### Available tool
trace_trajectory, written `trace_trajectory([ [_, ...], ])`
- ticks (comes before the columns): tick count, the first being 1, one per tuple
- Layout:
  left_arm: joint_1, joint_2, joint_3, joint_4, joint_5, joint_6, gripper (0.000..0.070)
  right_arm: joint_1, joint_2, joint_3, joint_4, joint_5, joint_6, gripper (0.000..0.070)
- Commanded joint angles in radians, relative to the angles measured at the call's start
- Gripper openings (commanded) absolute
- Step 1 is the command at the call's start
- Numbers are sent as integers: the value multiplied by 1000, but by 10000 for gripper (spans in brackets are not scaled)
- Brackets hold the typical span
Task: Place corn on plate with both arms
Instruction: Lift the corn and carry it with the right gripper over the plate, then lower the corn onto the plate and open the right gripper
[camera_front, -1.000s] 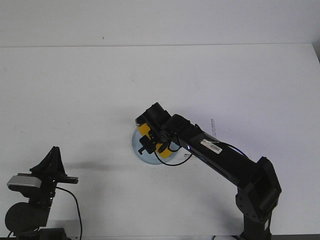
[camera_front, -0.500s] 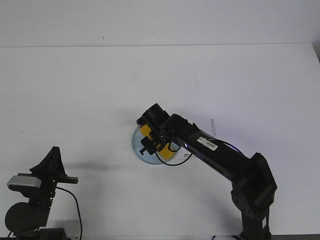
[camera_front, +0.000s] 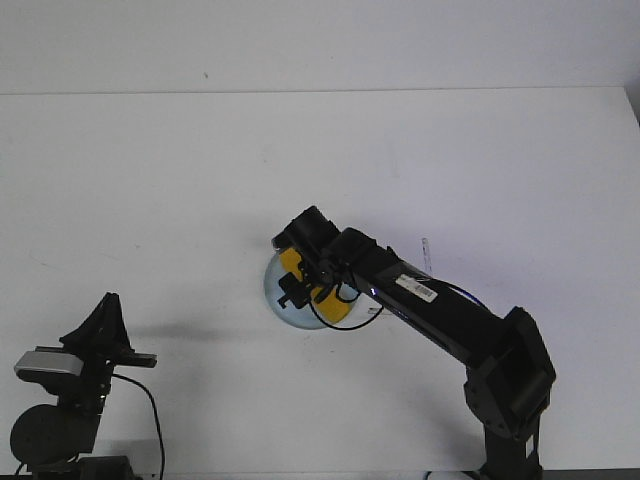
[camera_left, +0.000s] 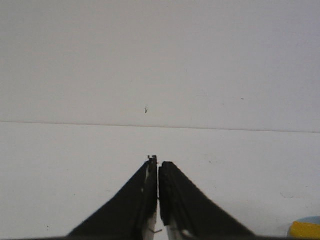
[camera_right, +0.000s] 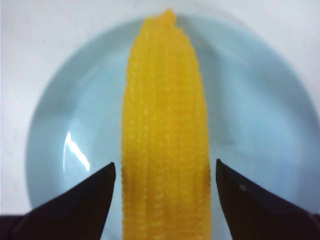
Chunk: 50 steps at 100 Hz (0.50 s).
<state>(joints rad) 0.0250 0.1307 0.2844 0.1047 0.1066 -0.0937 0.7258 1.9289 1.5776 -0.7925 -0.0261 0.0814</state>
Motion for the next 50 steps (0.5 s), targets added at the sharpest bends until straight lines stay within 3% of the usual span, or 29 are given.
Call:
trace_trajectory([
  [1,1,-2,2,16,-2,-4,1,13,-30,27,23,0,-12,444],
  [12,1,-2,2,16,-2,-4,1,14,-54,27,27,0,-21,429],
  [40,1,-2,2,16,-2,-4,1,13,-113,24,5,11,-92,12],
  [50,1,-2,2,16,-2,-4,1,14,-138,21,2,18,-142,7],
])
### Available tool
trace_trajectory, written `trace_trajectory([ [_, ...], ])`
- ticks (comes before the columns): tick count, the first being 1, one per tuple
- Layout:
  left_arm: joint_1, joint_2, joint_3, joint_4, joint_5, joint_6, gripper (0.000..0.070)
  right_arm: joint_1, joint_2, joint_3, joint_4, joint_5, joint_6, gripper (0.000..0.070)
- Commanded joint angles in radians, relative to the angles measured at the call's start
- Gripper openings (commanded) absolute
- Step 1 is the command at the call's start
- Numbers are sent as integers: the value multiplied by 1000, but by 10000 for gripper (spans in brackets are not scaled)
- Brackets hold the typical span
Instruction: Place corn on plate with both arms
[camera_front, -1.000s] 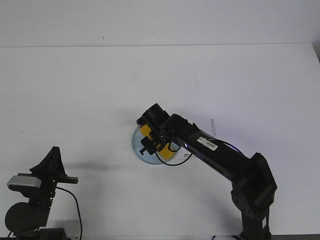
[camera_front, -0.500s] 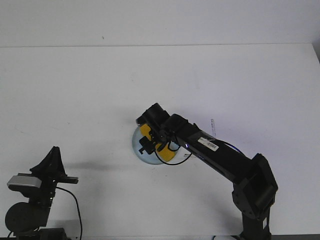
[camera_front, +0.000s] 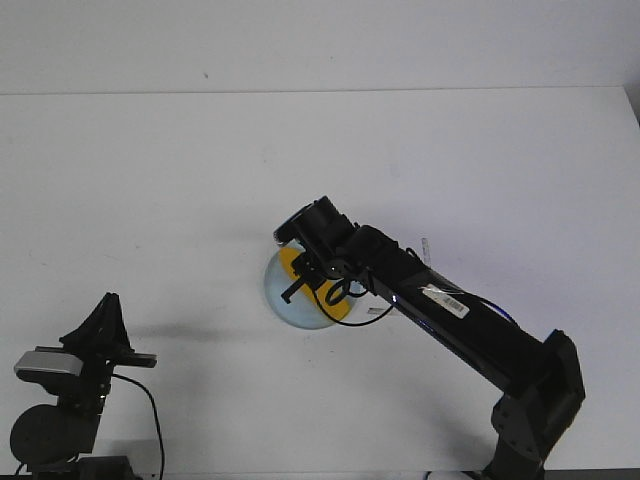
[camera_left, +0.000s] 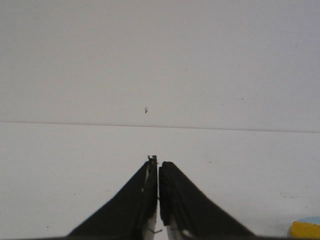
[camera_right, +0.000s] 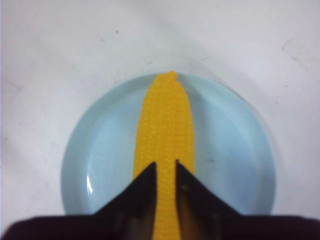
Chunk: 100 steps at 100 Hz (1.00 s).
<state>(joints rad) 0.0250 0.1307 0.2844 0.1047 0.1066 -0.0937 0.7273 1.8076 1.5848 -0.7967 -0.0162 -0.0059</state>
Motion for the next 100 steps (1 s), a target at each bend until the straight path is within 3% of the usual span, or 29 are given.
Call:
trace_trajectory([
  [1,1,-2,2,16,-2,-4,1,13,-22,11,9,10,-57,7],
  [23,1,-2,2,16,-2,-4,1,-3,-103,-58,78,9,-72,7],
  [48,1,-2,2,16,-2,-4,1,-82,-260,-277,217,5,-71,7],
  [100,1,-2,2,16,-2,-4,1,-361,-741,-780,539,20,-63,7],
])
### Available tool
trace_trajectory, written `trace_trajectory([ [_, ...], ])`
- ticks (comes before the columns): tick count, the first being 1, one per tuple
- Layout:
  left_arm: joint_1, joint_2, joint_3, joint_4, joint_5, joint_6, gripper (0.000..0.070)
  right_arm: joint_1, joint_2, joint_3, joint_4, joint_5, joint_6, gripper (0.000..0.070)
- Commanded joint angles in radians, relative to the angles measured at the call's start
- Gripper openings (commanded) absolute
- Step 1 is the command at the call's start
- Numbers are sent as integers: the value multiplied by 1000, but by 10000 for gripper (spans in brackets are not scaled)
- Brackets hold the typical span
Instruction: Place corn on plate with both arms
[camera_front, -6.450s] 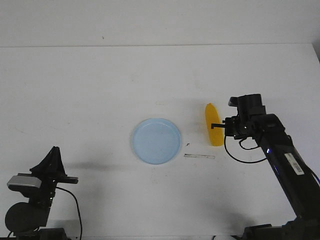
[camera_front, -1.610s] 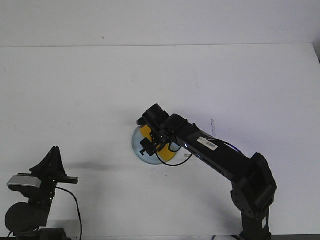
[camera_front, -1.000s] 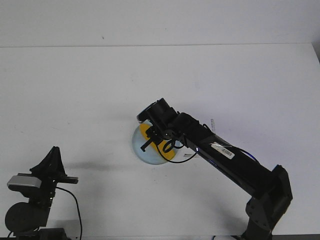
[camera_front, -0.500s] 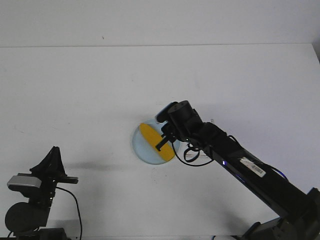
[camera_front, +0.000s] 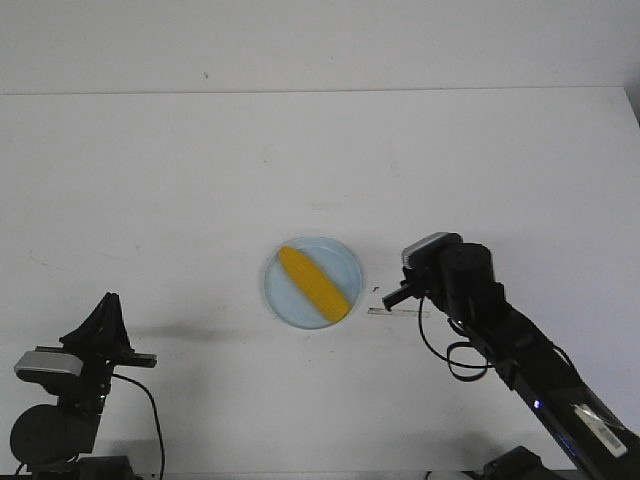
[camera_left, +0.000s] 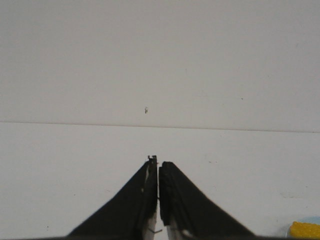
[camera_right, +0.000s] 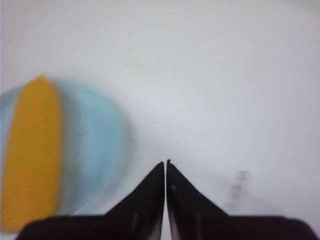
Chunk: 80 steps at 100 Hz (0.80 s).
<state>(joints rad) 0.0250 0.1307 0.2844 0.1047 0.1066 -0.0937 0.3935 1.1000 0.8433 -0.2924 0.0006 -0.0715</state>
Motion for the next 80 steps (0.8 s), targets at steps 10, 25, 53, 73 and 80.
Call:
trace_trajectory([
  [10,1,-2,2,16,-2,-4,1,-108,-119,-132,139,2,3,7],
  [25,1,-2,2,16,-2,-4,1,-196,-218,-256,292,-1,3,7],
  [53,1,-2,2,16,-2,-4,1,-303,-408,-444,446,0,26,7],
  [73,1,-2,2,16,-2,-4,1,-381,-584,-528,436,0,112,7],
  [80,1,-2,2,16,-2,-4,1,-401,-644,-533,402,0,112,7],
])
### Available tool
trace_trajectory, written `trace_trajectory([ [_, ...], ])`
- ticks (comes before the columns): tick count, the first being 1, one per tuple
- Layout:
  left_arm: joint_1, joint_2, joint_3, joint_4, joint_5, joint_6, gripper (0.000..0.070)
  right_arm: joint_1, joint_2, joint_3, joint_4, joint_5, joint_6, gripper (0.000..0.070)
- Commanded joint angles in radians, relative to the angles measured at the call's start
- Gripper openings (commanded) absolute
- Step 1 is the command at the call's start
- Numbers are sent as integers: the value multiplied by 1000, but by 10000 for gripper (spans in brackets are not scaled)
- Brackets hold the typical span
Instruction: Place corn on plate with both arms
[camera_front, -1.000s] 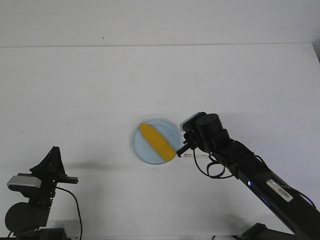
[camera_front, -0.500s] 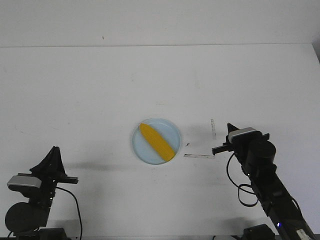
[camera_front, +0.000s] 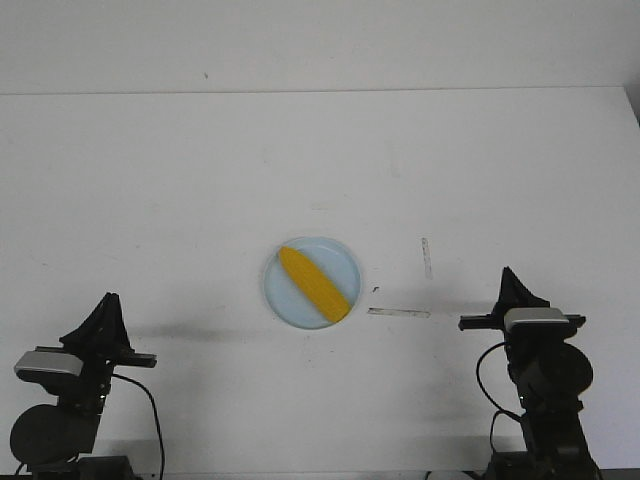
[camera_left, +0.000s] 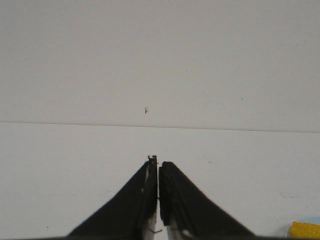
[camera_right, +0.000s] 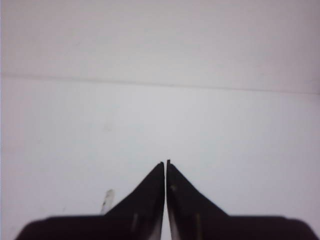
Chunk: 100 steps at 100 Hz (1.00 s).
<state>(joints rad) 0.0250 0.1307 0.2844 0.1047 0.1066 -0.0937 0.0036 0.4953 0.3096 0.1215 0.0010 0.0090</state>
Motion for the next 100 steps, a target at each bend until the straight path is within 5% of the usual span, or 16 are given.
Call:
trace_trajectory([
  [1,1,-2,2,16,-2,-4,1,-15,-54,1,-20,0,30,7],
  [35,1,-2,2,16,-2,-4,1,-40,-295,1,-156,-1,16,7],
  [100,1,-2,2,16,-2,-4,1,-40,-359,1,-149,-1,16,7],
])
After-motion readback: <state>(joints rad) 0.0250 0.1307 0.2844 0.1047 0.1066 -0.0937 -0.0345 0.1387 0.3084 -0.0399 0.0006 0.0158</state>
